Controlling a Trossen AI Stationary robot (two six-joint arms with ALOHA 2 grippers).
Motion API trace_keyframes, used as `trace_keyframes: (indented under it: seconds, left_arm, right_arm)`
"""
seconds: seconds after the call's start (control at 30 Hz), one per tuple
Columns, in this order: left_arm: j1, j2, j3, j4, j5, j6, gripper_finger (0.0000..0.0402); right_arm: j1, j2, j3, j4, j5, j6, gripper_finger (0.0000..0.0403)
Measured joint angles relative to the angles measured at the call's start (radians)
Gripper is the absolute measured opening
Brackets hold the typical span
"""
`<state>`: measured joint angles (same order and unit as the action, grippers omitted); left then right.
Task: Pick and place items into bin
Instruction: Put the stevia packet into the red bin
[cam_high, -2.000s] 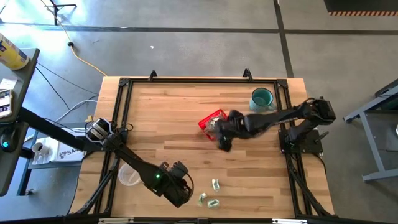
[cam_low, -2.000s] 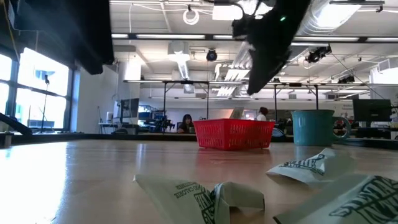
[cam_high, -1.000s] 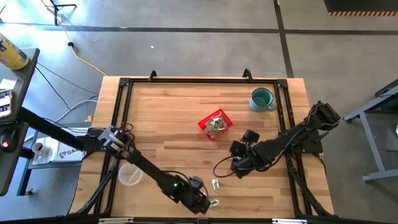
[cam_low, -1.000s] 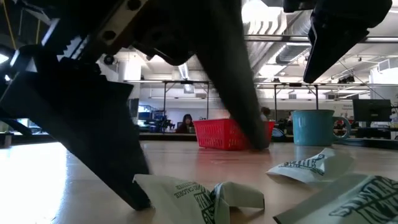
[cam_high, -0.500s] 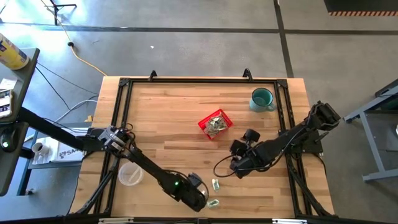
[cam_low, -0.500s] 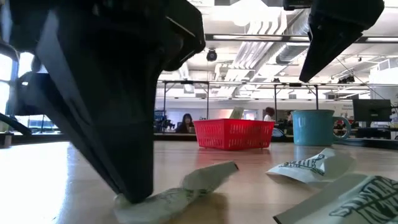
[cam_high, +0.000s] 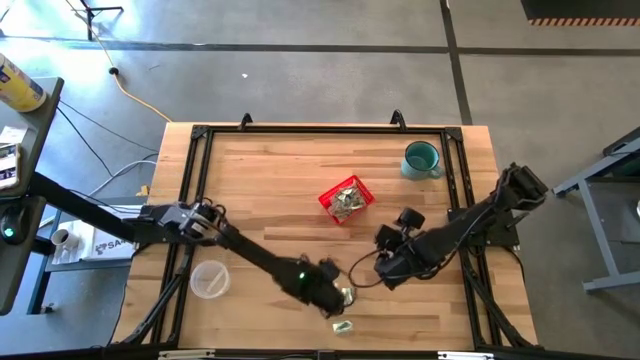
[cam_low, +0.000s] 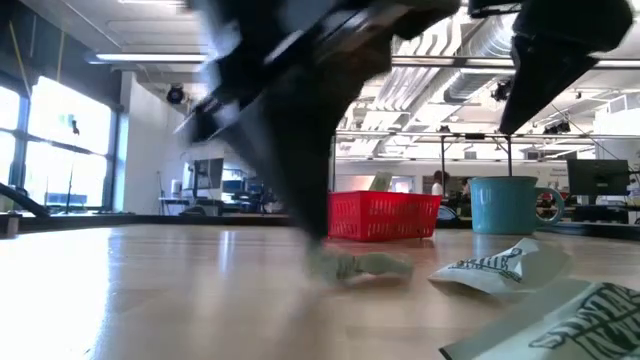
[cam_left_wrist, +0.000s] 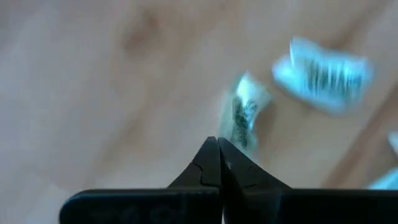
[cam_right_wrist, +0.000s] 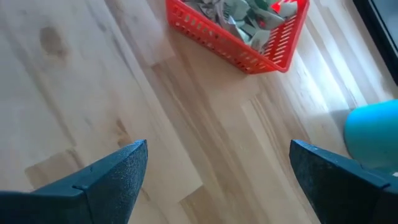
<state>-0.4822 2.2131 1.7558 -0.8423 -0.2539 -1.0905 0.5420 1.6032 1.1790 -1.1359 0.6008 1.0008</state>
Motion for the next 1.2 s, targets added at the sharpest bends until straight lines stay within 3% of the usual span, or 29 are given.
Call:
trace_keyframes:
  seconds: [0.17,0.3,0.43,0.53,0.73,0.87,1.03,1.2]
  left_arm:
    - [0.063,-0.005,0.147,-0.251,-0.079,0.145,0.0022]
    - [0.134,-0.005,0.250,-0.341,-0.101,0.278,0.0022]
    - [0.151,-0.009,0.277,-0.265,0.088,0.357,0.0029]
    - [0.103,0.021,0.277,-0.193,0.192,0.362,0.0084]
    - [0.025,0.063,0.275,-0.181,0.130,0.351,0.0245]
    - [0.044,0.098,0.276,-0.184,0.113,0.331,0.0308]
    - [0.069,0.147,0.276,-0.184,0.112,0.334,0.0305]
    - [0.077,0.183,0.279,-0.191,0.113,0.365,0.0235]
  right_arm:
    - [0.085,-0.005,0.000,-0.051,0.043,0.104,0.0381]
    - [0.148,-0.006,0.000,-0.136,0.014,0.228,0.0381]
    - [0.192,-0.006,0.000,-0.158,-0.052,0.261,0.0381]
    - [0.214,-0.006,0.000,-0.161,-0.079,0.278,0.0381]
    - [0.231,-0.006,0.000,-0.163,-0.076,0.285,0.0381]
    - [0.224,-0.006,0.000,-0.165,-0.063,0.284,0.0381]
    - [0.208,-0.006,0.000,-0.165,-0.067,0.282,0.0381]
    - [0.201,-0.006,0.000,-0.167,-0.072,0.280,0.0381]
